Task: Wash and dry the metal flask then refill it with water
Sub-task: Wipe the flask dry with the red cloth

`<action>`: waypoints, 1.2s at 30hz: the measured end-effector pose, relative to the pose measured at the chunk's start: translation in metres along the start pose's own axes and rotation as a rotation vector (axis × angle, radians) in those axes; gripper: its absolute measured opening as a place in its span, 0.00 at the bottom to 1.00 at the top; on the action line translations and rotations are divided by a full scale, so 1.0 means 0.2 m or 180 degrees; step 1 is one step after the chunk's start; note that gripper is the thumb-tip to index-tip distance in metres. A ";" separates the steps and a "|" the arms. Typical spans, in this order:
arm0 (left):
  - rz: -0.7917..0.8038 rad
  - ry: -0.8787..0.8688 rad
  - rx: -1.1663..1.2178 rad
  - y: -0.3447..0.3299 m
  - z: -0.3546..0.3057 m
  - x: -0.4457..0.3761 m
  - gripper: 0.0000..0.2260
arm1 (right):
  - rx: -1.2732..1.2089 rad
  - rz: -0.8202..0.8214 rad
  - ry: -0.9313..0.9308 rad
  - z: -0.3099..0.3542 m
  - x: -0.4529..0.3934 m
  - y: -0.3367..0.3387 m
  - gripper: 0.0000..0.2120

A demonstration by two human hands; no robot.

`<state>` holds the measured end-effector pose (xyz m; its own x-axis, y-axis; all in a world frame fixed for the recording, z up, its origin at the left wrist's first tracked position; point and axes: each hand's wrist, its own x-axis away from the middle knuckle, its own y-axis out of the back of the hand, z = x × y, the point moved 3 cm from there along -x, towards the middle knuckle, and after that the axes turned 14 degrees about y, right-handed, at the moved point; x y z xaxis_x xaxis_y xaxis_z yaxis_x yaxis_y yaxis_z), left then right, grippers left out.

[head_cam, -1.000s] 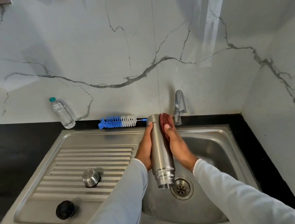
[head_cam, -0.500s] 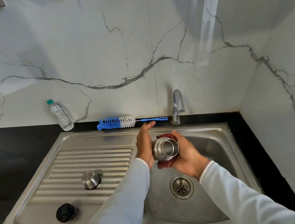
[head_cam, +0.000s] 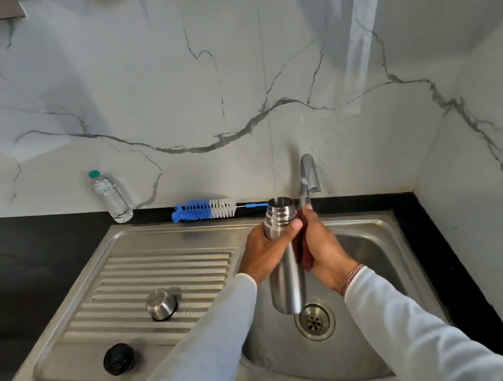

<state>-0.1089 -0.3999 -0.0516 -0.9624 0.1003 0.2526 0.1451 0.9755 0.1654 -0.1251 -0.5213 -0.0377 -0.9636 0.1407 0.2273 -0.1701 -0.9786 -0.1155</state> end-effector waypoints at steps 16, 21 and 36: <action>0.0204 0.0881 0.1993 0.01 -0.10 0.04 0.46 | 0.2383 0.0574 0.3450 -0.24 0.25 -0.05 0.31; 0.0365 0.0517 0.1909 -0.02 -0.07 0.06 0.43 | 0.2351 0.0362 0.3400 -0.01 0.18 -0.13 0.31; -0.0370 0.0943 0.1897 0.05 -0.06 -0.03 0.43 | 0.2103 0.0785 0.3461 -0.17 0.27 -0.07 0.29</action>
<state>-0.0988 -0.3938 -0.0397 -0.8481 0.0131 0.5297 -0.1890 0.9265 -0.3254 -0.1816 -0.4950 -0.0567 -0.6800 -0.3088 -0.6650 -0.1322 -0.8405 0.5254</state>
